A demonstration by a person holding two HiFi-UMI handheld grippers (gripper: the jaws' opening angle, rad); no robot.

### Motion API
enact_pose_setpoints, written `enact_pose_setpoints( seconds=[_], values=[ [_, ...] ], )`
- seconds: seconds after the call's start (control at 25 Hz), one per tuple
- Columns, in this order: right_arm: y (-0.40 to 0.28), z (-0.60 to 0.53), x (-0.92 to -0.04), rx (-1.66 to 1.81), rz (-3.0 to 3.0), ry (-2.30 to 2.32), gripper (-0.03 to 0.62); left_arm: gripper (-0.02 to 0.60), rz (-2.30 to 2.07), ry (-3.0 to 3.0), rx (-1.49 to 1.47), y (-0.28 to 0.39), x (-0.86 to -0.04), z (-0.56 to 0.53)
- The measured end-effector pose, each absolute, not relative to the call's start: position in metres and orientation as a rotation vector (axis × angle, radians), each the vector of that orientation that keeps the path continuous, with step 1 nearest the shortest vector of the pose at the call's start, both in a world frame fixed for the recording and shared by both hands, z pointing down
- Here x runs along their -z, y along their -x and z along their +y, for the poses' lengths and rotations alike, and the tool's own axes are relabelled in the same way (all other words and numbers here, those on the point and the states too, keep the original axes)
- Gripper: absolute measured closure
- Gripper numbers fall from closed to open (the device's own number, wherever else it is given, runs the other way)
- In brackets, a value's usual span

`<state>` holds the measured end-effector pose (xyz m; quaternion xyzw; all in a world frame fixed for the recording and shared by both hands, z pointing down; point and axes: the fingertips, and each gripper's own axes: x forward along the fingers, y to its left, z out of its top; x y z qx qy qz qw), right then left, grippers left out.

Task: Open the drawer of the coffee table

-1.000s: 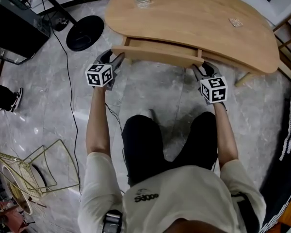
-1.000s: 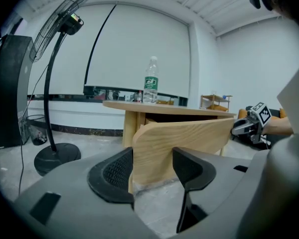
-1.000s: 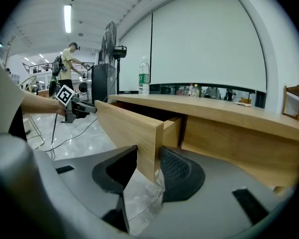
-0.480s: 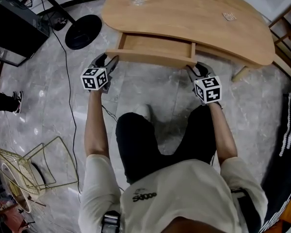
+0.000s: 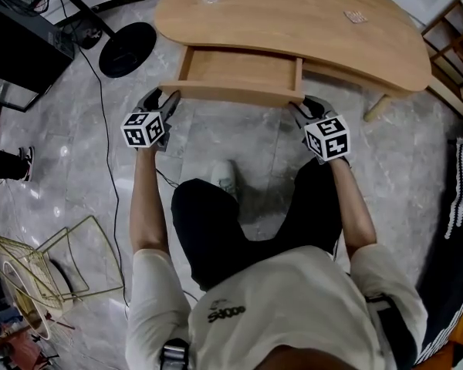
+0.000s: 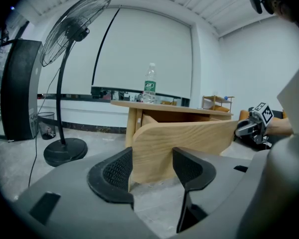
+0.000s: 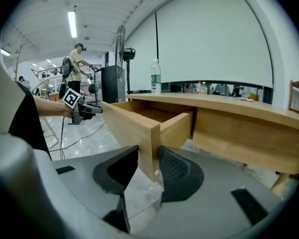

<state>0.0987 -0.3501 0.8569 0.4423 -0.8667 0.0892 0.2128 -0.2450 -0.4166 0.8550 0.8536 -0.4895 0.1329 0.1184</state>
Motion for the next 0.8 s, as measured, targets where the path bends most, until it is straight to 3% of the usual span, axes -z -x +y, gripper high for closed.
enact_pose_setpoints(
  seconds=[0.8],
  values=[
    [-0.086, -0.291, -0.858, -0.256, -2.421, -1.134, 0.471, 0.321, -1.453, -2.463, -0.386, 0.257, -0.856, -0.361]
  ],
)
